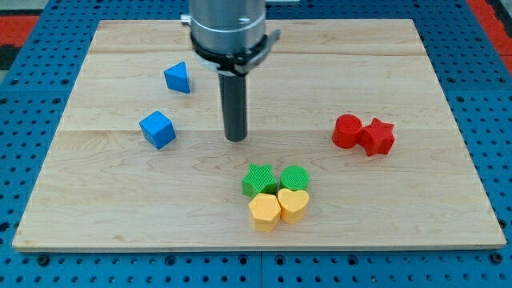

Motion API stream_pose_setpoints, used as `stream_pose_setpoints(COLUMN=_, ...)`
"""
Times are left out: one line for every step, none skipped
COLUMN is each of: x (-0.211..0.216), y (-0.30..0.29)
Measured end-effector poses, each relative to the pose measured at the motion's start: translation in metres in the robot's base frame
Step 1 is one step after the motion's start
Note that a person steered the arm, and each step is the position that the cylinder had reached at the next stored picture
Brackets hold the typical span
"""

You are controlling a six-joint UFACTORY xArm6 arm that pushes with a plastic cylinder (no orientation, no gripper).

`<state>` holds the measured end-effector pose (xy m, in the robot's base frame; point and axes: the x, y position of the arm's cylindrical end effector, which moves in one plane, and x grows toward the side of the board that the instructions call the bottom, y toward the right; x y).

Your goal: Push the blue cube towards the bottom left

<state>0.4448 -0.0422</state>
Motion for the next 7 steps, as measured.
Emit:
stream_pose_setpoints(x=-0.020, y=-0.032)
stream_pose_setpoints(x=-0.025, y=-0.066)
stream_pose_setpoints(x=-0.021, y=-0.097)
stream_pose_setpoints(x=-0.020, y=-0.120)
stream_pose_setpoints(x=-0.010, y=-0.138)
stream_pose_setpoints(x=0.004, y=-0.136)
stream_pose_setpoints(x=0.006, y=-0.119)
